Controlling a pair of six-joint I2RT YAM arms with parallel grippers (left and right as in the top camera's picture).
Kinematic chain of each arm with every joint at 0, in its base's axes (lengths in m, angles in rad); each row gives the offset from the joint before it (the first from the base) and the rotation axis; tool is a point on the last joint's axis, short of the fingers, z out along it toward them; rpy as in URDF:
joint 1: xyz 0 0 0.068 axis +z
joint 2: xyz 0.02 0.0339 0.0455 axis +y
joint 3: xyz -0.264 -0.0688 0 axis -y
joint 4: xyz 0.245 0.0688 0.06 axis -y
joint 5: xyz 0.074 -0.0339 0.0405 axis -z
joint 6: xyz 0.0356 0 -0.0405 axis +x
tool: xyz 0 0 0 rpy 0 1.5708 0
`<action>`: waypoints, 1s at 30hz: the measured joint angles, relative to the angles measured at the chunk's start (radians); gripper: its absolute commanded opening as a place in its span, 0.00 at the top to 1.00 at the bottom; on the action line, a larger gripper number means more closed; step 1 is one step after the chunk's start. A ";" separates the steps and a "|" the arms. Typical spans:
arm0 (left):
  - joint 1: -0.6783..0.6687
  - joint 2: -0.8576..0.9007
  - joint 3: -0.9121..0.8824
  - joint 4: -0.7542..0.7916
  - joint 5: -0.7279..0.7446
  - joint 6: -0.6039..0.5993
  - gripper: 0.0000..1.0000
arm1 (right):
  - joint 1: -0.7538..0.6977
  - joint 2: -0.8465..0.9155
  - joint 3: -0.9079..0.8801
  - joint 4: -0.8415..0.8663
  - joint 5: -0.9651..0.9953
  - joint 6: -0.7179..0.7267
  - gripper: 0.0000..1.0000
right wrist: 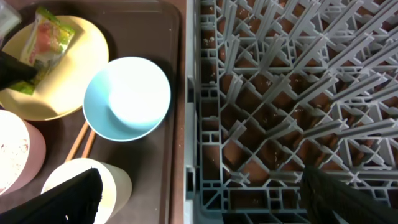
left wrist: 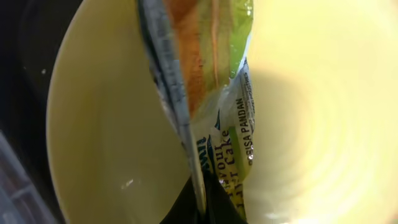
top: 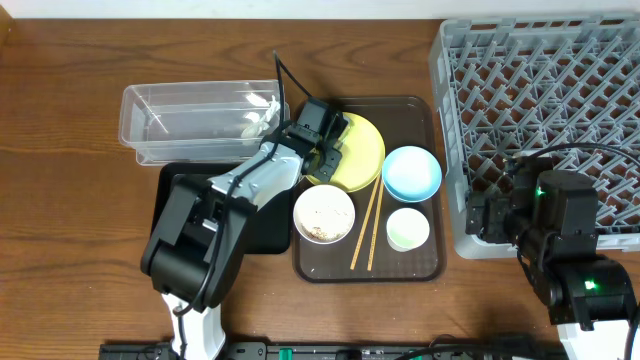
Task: Sort waste into correct bins and load items into the dishwasher rack
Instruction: 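Grasp the snack wrapper with the left gripper, drop it in the container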
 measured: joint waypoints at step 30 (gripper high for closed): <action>0.383 -0.285 -0.002 -0.072 -0.146 -0.824 0.20 | 0.000 0.000 0.000 0.000 0.027 0.000 0.01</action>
